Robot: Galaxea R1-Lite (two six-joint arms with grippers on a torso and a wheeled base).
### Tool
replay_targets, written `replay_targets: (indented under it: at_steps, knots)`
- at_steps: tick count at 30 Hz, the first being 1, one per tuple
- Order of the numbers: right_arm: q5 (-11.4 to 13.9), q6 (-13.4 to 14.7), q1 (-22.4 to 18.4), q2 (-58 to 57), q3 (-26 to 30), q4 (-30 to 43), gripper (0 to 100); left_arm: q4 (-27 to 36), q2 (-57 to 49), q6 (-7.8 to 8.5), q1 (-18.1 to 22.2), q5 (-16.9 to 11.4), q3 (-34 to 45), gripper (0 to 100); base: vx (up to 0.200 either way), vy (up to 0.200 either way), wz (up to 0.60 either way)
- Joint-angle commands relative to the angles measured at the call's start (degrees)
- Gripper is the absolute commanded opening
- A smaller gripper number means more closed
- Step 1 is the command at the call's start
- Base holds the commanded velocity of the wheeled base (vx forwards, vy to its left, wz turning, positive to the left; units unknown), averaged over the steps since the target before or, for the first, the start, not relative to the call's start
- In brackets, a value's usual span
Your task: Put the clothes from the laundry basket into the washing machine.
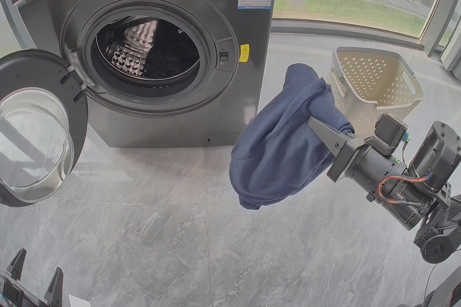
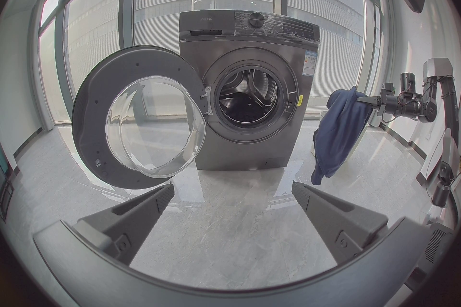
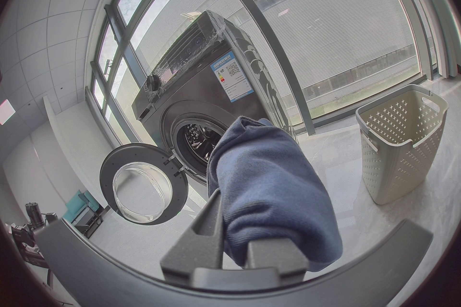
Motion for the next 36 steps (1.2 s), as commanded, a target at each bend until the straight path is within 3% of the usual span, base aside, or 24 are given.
replay_targets:
  at_steps: [1, 25, 36]
  knots:
    - [-0.01, 0.04, 0.0, 0.07, 0.06, -0.04, 0, 0.0, -0.5, -0.04, -0.02, -0.01, 1.01, 100, 0.0, 0.2, 0.0]
    - [-0.1, 0.04, -0.09, 0.16, -0.03, -0.04, 0, 0.0, -0.5, 0.05, -0.02, -0.01, 1.01, 100, 0.0, 0.2, 0.0]
    - [-0.19, 0.04, -0.09, 0.16, 0.06, -0.04, 0, 0.0, -0.5, 0.05, -0.02, -0.01, 1.01, 100, 0.0, 0.0, 0.0]
